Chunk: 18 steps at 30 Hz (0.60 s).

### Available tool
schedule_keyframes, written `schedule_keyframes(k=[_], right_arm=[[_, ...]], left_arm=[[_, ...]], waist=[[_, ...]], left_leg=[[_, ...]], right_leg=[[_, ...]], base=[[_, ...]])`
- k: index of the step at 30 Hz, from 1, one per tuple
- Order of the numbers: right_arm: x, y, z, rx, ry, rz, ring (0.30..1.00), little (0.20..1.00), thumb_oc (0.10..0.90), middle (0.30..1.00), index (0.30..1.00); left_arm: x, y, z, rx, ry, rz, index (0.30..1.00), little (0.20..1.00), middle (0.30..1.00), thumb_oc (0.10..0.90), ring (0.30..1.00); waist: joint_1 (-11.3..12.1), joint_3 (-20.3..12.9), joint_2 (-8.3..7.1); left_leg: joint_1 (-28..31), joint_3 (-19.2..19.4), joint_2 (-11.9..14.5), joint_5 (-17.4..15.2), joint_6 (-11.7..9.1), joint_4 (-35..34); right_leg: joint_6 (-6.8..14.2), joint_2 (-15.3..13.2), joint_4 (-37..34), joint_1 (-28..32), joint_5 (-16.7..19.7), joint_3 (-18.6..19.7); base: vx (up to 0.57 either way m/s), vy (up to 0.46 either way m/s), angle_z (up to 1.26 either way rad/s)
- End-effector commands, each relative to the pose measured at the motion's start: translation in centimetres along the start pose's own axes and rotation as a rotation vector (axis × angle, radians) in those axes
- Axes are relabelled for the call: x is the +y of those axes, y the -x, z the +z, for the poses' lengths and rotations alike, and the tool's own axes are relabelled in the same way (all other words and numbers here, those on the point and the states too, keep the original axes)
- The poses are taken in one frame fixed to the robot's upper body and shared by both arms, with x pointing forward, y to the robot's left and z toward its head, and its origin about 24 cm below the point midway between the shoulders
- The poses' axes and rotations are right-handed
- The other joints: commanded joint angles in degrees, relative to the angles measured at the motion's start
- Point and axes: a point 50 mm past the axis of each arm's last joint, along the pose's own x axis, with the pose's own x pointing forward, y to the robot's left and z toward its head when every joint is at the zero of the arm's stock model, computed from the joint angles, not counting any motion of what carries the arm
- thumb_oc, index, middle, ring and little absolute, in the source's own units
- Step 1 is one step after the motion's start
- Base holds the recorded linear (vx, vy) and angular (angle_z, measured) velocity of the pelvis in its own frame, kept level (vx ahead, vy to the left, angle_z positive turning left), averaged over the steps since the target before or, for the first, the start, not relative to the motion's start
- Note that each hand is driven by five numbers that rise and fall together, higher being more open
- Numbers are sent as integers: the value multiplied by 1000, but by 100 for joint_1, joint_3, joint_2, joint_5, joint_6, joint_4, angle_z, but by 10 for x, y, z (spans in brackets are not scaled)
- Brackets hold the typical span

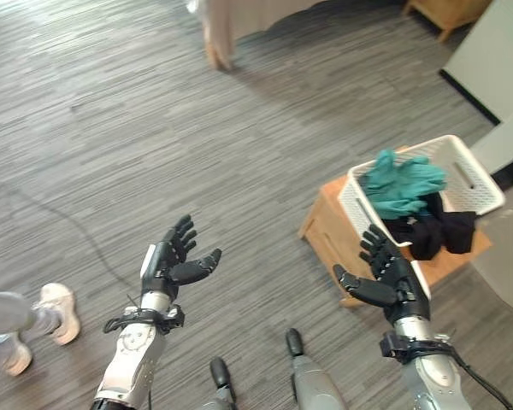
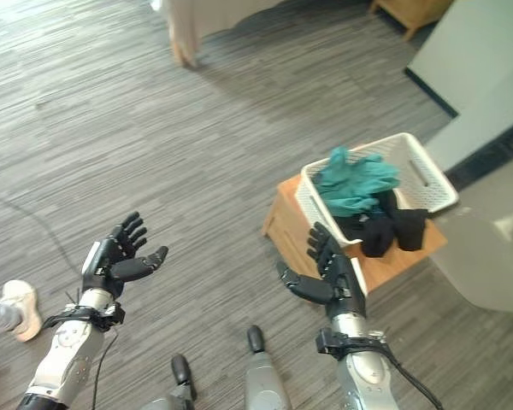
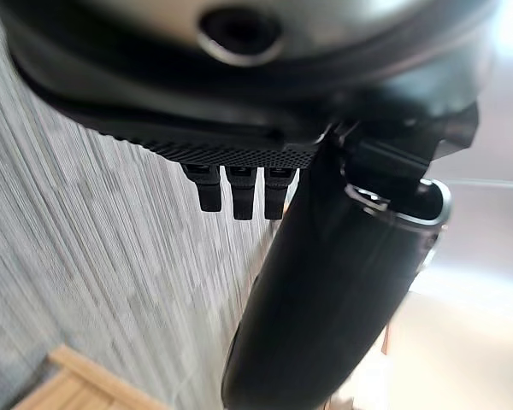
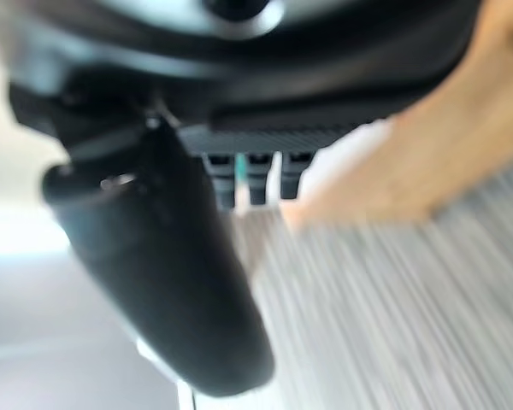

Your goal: Pick up bed clothes into laundry basket.

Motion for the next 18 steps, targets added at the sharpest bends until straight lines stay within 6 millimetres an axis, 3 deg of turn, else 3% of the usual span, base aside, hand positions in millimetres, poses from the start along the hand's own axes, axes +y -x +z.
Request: schedule_keyframes(k=[1,5,10,18], right_arm=[[-19,-16,32,-219,-44,-131,900,900,800,900,900],[-34,-16,7,-133,-92,-252,900,900,800,900,900],[-43,0,-7,-90,-141,-322,900,900,800,900,900],[-36,2,-20,-16,-111,-277,900,900,800,900,900]], left_arm=[[12,-9,50,-273,-70,69,900,900,900,800,900],[16,-8,34,-213,-100,117,900,900,900,800,900],[9,3,4,-101,-33,109,900,900,900,800,900],[1,7,-2,-74,-107,68,900,900,900,800,900]], waist=[[176,-585,-123],[190,-705,-234],[112,-843,-288],[90,-922,-322]], left_leg=[[339,42,165,-549,-240,4],[324,160,186,-523,-273,4],[439,215,210,-534,-292,4],[487,238,226,-539,-296,4]], right_leg=[[-78,274,-419,819,-413,-343],[-77,323,-990,971,-193,-337],[-132,310,-1074,1155,-255,-366],[-137,322,-1089,1204,-264,-355]], base=[[-40,29,56],[-12,-19,19],[28,5,-7],[16,2,-6]])
